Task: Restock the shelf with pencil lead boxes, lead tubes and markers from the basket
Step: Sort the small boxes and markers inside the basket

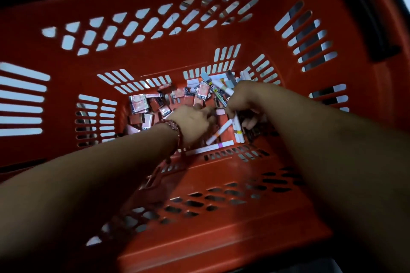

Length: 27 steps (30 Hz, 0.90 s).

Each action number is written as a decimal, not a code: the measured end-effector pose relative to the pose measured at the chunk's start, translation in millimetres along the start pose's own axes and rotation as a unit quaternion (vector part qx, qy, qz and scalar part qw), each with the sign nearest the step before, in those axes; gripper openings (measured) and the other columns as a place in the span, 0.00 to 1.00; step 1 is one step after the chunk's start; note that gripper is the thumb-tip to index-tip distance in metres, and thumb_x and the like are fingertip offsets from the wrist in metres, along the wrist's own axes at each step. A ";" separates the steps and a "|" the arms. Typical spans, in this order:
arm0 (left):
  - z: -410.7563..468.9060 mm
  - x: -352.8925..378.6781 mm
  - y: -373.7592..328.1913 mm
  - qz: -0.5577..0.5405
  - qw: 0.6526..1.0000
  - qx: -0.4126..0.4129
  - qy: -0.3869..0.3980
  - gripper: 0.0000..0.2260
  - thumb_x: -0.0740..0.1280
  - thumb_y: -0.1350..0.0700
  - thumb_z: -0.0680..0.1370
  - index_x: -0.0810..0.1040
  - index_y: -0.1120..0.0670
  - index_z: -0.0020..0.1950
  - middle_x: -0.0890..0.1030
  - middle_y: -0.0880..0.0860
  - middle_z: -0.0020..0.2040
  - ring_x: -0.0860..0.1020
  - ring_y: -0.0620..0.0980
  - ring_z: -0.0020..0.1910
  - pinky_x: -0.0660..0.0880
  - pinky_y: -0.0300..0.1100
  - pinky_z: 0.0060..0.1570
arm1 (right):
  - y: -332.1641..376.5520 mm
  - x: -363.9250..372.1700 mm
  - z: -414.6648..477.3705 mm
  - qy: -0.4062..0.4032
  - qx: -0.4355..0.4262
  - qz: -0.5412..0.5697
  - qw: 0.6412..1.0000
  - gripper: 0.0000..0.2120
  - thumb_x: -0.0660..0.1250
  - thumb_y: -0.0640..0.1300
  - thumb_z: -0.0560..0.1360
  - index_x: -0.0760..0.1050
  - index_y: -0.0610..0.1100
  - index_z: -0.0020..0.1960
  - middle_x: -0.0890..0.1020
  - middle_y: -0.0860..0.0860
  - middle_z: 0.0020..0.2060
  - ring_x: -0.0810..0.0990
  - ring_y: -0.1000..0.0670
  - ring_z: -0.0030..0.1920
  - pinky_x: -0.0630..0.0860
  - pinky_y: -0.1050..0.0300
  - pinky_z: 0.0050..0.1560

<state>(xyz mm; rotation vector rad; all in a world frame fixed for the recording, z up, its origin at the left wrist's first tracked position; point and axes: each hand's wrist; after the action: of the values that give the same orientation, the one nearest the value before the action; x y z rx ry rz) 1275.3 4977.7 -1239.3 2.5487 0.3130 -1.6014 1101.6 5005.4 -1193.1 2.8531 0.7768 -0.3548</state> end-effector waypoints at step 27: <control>3.2 25.4 14.4 0.067 0.996 0.054 -0.009 0.30 0.52 0.57 0.84 0.39 0.50 0.81 0.38 0.56 0.81 0.60 0.61 0.74 0.66 0.53 0.68 | -7.8 20.2 5.3 -0.254 -0.174 -0.016 0.951 0.13 0.67 0.48 0.77 0.77 0.44 0.59 0.80 0.45 0.49 0.77 0.45 0.45 0.68 0.57 0.42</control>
<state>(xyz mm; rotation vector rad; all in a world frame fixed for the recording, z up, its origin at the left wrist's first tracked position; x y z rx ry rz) 1286.5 4965.9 -1263.7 2.5684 0.0531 -1.6335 1113.5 5020.5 -1204.3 2.2731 0.6949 -0.8254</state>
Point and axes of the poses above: each hand's wrist, its own z-axis towards the middle knuckle, its own x-axis out of the palm, y = z × x
